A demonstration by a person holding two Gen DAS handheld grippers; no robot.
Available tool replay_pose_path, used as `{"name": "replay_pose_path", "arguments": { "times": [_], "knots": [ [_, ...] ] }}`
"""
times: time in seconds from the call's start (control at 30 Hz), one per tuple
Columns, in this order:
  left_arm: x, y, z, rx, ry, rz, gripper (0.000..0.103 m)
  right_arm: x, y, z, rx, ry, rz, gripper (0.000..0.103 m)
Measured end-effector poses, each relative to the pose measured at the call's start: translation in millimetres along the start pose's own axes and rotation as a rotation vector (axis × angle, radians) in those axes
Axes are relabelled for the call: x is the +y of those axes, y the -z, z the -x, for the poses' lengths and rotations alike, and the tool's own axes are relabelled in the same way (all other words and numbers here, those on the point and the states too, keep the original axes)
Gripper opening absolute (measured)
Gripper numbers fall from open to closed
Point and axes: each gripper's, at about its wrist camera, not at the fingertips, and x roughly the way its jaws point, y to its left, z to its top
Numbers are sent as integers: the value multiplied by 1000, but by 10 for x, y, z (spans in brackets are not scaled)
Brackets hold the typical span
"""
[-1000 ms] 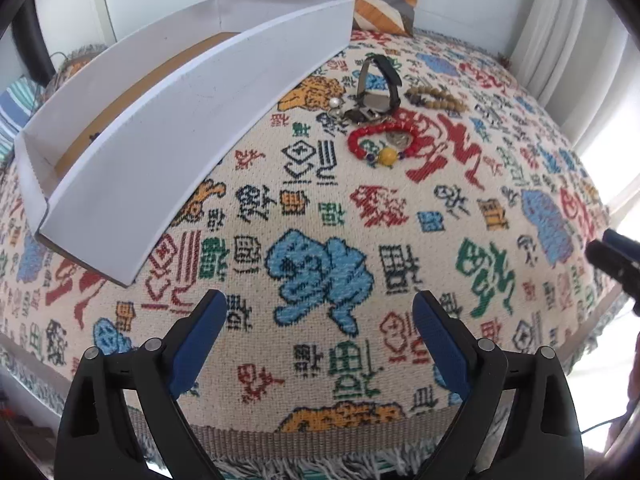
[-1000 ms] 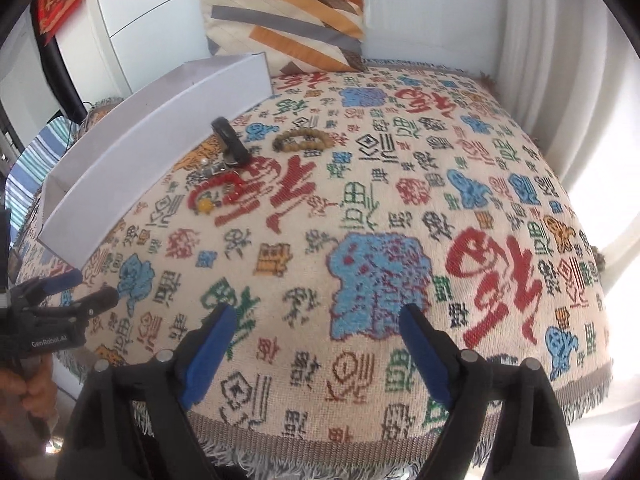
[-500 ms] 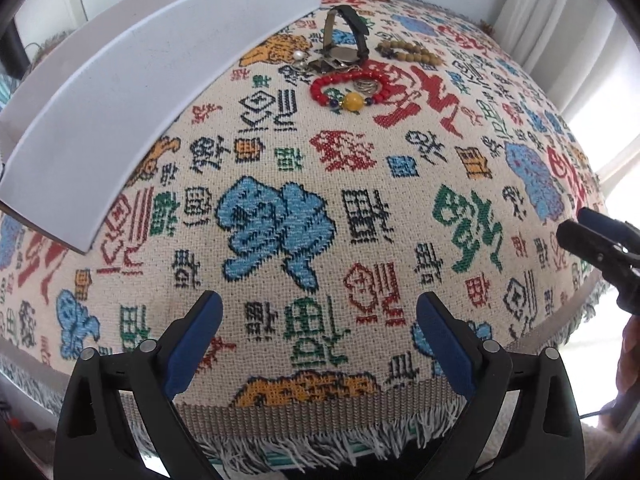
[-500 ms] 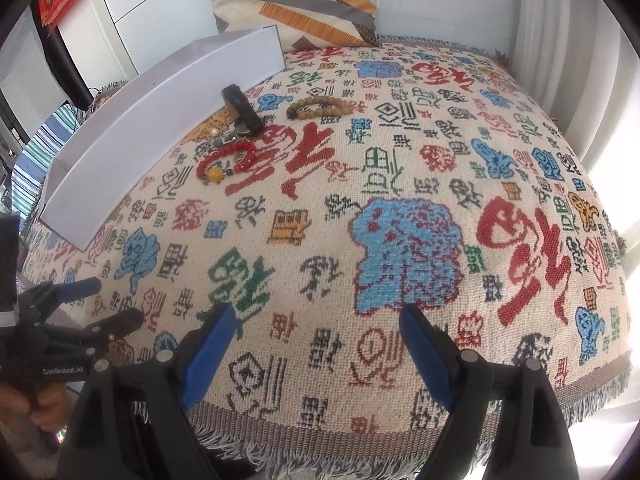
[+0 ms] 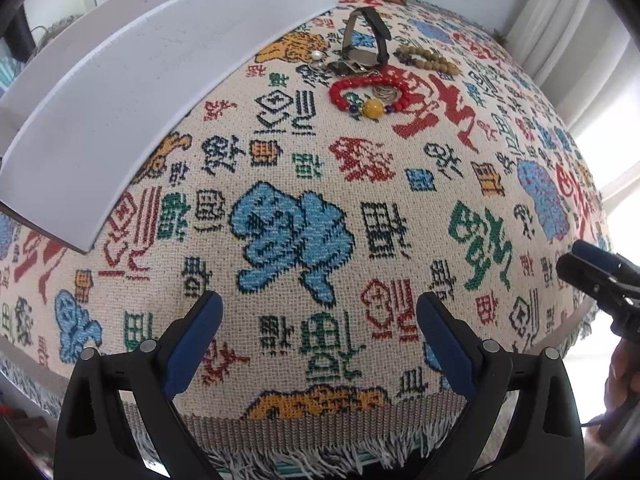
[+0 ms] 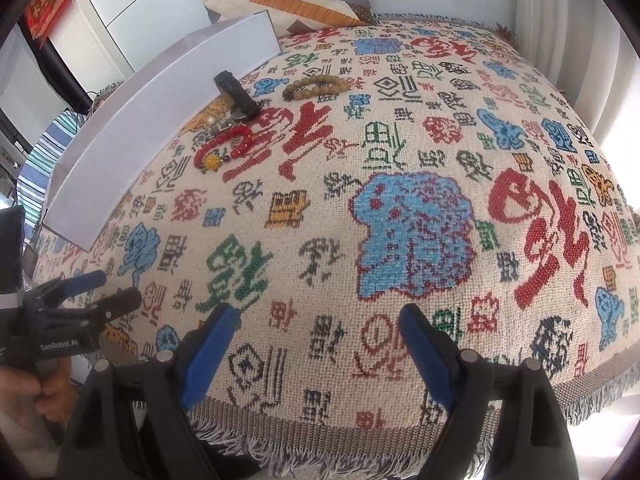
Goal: Organize jewelry
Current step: 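Withdraw both tools from the box back over the jewelry pile, then grasp the black watch with the left tool while the right grasps the red bead bracelet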
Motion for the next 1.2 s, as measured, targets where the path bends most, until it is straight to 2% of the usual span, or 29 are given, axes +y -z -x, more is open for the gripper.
{"name": "replay_pose_path", "arguments": {
  "times": [0.37, 0.67, 0.73, 0.87, 1.0, 1.13, 1.2],
  "knots": [
    [50, 0, -91, 23, -16, 23, 98, 22, -48, -69, 12, -25, 16, 86],
    [69, -195, -149, 32, 6, 45, 98, -11, -108, -135, 32, -29, 9, 86],
    [39, -336, -135, 30, 25, 46, 98, -17, -123, -154, 36, -32, 11, 86],
    [-72, -777, -44, -30, 60, 52, 98, -30, -150, -163, 36, -37, 8, 86],
    [-236, -1383, -132, -71, 33, 66, 98, -44, -156, -118, 23, -43, 9, 86],
    [-364, -2019, -482, -58, -1, 118, 98, -83, -111, -32, 5, -50, -2, 86],
    [-381, -2221, -647, -49, 0, 161, 98, -108, -72, 12, -5, -50, -9, 86]
  ]
}}
